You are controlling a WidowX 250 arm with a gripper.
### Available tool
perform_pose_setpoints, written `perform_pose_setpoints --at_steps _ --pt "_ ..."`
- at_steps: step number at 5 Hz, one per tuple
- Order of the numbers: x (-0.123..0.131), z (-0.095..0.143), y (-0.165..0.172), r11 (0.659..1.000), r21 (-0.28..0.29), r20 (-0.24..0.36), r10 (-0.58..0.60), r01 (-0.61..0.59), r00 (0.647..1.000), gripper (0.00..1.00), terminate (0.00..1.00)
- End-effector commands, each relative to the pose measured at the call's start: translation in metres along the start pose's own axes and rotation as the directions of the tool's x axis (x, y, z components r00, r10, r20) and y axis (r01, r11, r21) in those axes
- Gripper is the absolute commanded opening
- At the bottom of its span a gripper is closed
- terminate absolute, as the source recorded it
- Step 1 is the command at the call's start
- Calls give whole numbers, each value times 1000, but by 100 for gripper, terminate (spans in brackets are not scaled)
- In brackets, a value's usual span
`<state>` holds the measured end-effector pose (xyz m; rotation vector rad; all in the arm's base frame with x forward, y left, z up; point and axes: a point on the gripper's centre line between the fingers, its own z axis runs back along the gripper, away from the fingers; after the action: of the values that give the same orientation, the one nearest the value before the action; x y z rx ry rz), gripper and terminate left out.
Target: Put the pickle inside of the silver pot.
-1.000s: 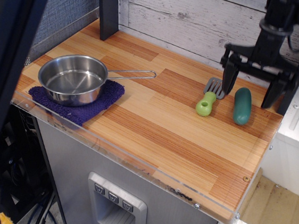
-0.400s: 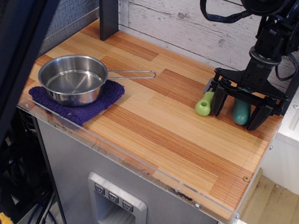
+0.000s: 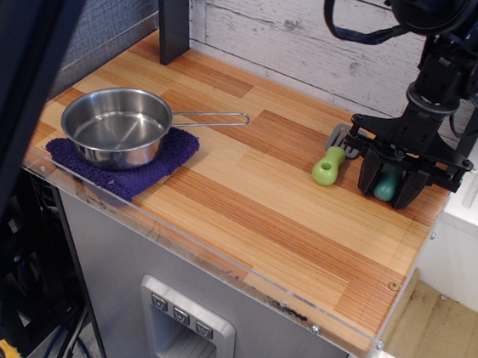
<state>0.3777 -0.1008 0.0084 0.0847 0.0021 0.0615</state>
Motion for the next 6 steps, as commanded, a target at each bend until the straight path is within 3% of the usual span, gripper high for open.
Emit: perform_pose_setpoints --at_steps 1,2,3,4,5,6 --pt "-1 69 22 989 -122 131 -71 87 989 0 0" --pt "-8 106 55 979 -158 164 -101 128 981 0 0" --pt "-24 133 108 982 -151 155 -86 110 984 0 0" --pt "-46 143 158 989 -119 119 -69 84 990 0 0" --pt "-72 141 196 996 -64 108 -48 55 993 0 0" --pt "-94 130 218 998 -55 99 -36 41 994 0 0"
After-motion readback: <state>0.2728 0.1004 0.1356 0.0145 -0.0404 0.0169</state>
